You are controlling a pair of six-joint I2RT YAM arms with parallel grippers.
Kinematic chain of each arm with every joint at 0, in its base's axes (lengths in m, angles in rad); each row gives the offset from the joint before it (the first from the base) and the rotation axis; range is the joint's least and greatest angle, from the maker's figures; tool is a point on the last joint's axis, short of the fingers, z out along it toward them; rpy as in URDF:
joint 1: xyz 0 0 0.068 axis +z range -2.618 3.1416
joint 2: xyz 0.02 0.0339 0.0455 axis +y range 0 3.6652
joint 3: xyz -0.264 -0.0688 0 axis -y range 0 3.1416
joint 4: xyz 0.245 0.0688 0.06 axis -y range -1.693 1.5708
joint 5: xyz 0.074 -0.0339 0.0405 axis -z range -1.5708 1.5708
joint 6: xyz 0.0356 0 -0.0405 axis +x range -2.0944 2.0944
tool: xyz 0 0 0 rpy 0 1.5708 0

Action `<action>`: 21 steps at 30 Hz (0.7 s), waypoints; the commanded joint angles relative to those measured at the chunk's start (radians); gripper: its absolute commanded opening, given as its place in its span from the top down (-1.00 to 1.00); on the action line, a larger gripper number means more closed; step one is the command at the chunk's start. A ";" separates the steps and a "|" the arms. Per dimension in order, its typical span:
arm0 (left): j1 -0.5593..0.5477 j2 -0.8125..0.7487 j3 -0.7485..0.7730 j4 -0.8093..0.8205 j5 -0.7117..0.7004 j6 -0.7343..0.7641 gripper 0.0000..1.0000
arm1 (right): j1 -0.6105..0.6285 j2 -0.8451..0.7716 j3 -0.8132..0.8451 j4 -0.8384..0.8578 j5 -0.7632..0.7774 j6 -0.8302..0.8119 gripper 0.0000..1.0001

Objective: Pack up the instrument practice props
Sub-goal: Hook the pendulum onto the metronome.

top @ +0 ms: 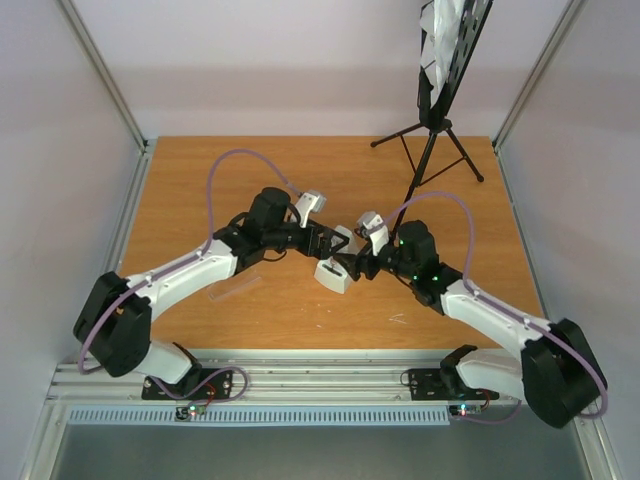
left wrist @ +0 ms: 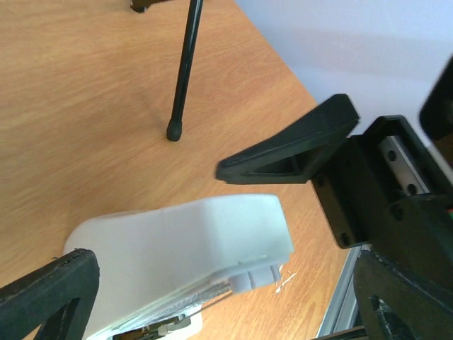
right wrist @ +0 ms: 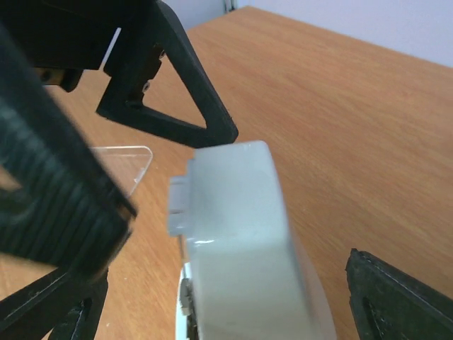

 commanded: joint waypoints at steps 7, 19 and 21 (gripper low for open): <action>-0.007 -0.191 -0.123 0.119 -0.152 0.031 -0.99 | -0.005 -0.279 -0.039 -0.198 0.005 0.075 -0.87; 0.055 -0.449 -0.367 -0.371 -0.492 -0.225 -0.99 | -0.004 -0.368 0.124 -0.472 0.094 0.179 -0.75; 0.077 -0.519 -0.383 -0.446 -0.543 -0.258 -0.99 | -0.004 -0.375 0.124 -0.470 0.119 0.197 -0.75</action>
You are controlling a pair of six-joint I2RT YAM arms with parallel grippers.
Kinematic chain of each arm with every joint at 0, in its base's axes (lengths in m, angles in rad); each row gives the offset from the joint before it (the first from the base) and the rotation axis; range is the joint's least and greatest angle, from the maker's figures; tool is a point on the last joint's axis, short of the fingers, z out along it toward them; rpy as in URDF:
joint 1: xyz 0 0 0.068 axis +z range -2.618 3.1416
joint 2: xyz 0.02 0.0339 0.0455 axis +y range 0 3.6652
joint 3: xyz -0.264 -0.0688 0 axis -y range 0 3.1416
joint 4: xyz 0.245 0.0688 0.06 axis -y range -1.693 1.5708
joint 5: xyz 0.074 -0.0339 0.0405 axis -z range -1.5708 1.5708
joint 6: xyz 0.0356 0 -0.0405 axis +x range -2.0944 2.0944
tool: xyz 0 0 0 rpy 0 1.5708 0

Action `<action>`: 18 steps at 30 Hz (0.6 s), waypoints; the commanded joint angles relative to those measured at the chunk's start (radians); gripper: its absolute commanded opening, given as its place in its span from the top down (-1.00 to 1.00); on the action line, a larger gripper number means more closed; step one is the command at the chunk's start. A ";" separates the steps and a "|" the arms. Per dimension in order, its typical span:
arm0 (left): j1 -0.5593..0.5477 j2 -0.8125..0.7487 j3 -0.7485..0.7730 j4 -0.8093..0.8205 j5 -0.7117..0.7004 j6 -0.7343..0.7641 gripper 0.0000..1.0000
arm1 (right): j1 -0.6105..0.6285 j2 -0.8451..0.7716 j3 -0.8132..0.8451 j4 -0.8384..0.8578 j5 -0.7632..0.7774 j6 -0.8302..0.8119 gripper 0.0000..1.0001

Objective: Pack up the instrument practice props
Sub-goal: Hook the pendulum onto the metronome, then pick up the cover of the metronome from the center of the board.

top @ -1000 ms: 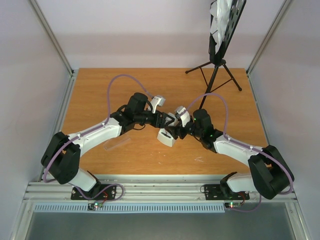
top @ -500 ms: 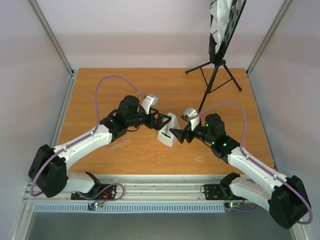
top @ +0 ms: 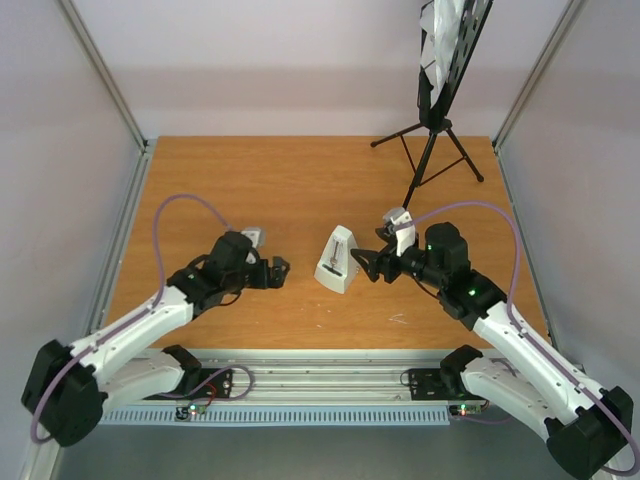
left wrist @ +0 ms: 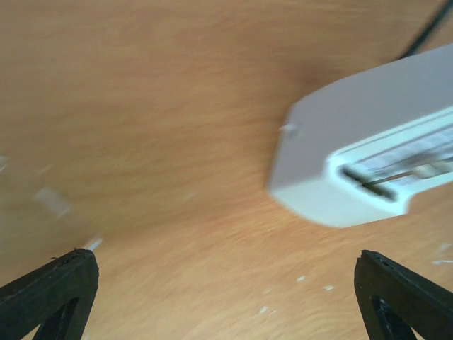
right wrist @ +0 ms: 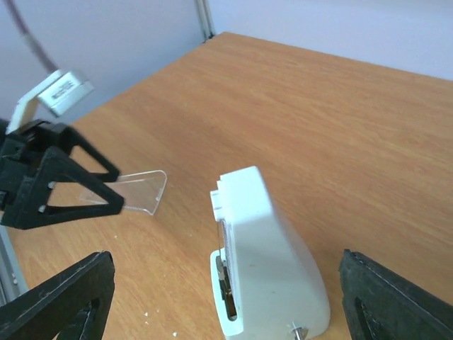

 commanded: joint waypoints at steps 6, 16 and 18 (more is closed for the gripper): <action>0.184 -0.251 -0.057 -0.396 -0.204 -0.203 -0.99 | -0.003 -0.067 0.018 -0.114 0.184 0.106 -0.74; 0.373 -0.113 -0.049 -0.518 -0.216 -0.299 -0.83 | -0.003 -0.160 -0.024 -0.137 0.276 0.138 -0.77; 0.376 -0.109 -0.061 -0.529 -0.258 -0.336 -0.67 | -0.004 -0.166 -0.025 -0.141 0.282 0.140 -0.77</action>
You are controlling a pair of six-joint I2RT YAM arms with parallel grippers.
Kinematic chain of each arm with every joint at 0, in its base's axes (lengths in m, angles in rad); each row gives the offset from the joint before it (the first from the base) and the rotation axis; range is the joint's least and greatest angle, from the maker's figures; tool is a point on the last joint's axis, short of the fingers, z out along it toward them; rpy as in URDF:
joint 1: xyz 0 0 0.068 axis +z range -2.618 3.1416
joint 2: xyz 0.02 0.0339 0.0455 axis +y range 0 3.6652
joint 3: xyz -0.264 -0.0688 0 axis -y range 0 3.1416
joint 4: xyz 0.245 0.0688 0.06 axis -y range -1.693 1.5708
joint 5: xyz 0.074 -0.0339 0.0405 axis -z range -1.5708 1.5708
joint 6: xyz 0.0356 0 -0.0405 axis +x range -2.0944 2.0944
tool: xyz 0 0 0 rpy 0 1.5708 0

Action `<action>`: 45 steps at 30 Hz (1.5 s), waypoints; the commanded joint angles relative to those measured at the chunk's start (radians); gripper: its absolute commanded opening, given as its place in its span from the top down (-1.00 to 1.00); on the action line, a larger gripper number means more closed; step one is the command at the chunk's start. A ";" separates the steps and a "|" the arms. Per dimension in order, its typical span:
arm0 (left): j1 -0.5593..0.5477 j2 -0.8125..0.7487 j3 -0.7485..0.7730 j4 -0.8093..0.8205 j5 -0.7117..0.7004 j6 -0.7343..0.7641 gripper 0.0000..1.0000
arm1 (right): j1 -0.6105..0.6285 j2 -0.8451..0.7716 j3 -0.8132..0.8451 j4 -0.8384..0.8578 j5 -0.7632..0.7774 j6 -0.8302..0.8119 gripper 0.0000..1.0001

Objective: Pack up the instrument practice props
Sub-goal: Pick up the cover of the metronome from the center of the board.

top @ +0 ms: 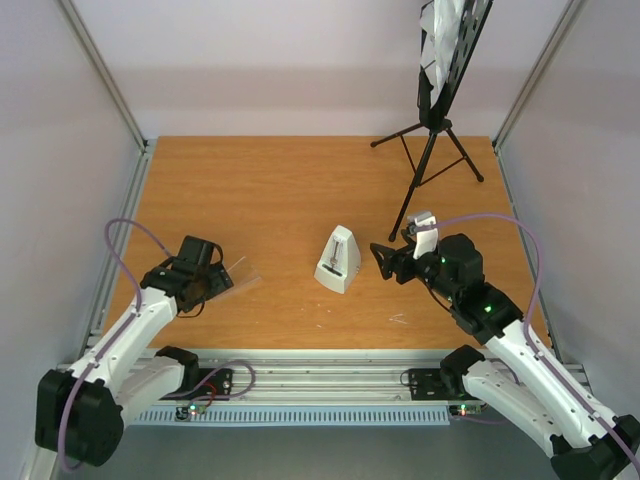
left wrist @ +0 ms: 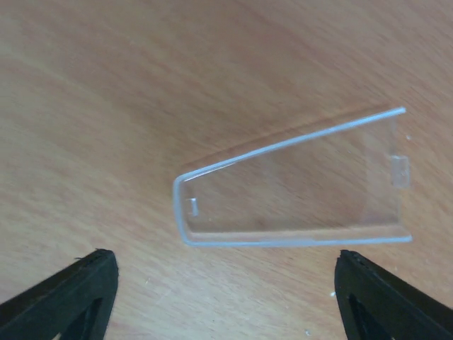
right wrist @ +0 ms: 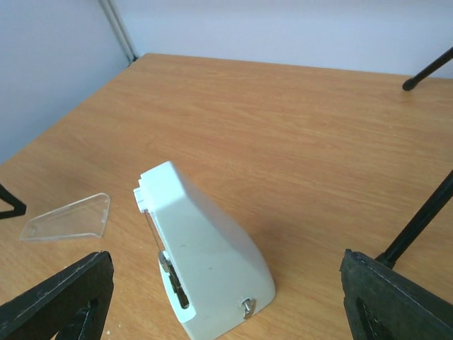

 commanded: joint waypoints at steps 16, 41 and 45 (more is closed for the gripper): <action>0.022 0.099 -0.078 0.106 -0.061 -0.092 -0.10 | -0.003 -0.011 -0.010 -0.036 0.080 0.031 -0.78; 0.068 0.163 -0.109 0.165 -0.064 -0.054 0.42 | -0.004 0.021 -0.010 -0.031 0.058 0.027 -0.79; 0.068 0.177 -0.111 0.172 -0.060 -0.049 0.49 | -0.003 0.023 -0.012 -0.029 0.058 0.026 -0.79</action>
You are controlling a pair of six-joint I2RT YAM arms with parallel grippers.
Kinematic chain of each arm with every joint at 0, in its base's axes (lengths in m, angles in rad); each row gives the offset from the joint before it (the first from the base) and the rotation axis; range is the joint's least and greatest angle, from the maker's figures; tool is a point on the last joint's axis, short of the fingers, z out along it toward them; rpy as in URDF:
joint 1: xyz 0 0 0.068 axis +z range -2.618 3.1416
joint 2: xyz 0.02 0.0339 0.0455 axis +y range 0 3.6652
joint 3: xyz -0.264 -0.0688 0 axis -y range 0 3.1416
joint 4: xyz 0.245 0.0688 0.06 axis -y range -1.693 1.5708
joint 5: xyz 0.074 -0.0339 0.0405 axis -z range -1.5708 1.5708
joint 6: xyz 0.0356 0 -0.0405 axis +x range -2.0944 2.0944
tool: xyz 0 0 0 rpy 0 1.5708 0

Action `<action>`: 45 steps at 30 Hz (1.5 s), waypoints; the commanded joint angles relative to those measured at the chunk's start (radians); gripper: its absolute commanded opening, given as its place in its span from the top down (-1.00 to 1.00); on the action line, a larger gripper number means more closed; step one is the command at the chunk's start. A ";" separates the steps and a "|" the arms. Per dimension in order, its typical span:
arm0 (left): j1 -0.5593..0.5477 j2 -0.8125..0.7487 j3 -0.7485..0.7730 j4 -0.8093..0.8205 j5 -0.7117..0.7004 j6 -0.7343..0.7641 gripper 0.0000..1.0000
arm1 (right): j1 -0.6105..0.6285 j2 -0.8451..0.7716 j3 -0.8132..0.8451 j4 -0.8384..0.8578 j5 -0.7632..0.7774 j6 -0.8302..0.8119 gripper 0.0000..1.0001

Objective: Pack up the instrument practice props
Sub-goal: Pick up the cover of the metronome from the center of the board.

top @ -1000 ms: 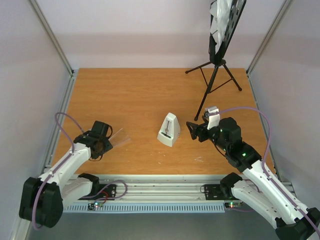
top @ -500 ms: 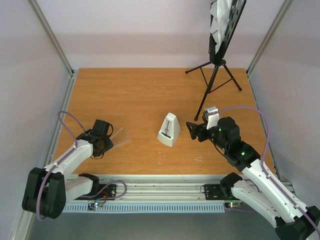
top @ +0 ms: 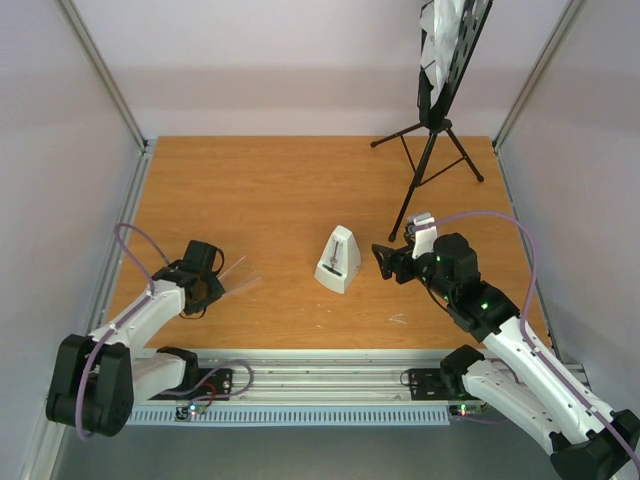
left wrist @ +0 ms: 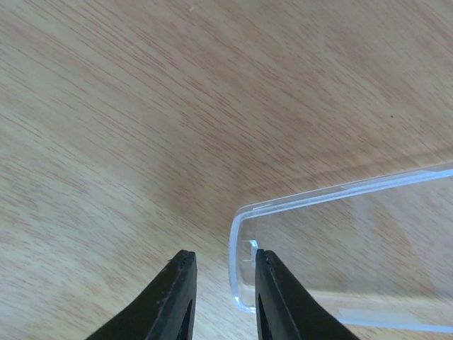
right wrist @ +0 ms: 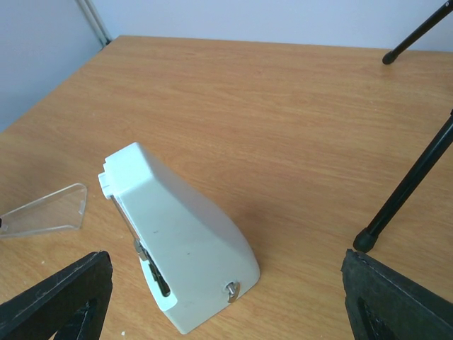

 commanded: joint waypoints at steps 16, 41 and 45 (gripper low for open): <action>0.019 0.040 -0.003 0.053 -0.018 0.017 0.49 | -0.003 0.011 -0.006 0.005 -0.019 0.005 -0.79; 0.024 0.077 0.015 0.060 -0.020 0.020 0.50 | -0.005 0.018 -0.006 0.004 -0.037 0.004 -0.79; 0.026 0.077 0.015 0.062 -0.021 0.017 0.52 | -0.004 0.019 -0.007 0.005 -0.040 0.004 -0.79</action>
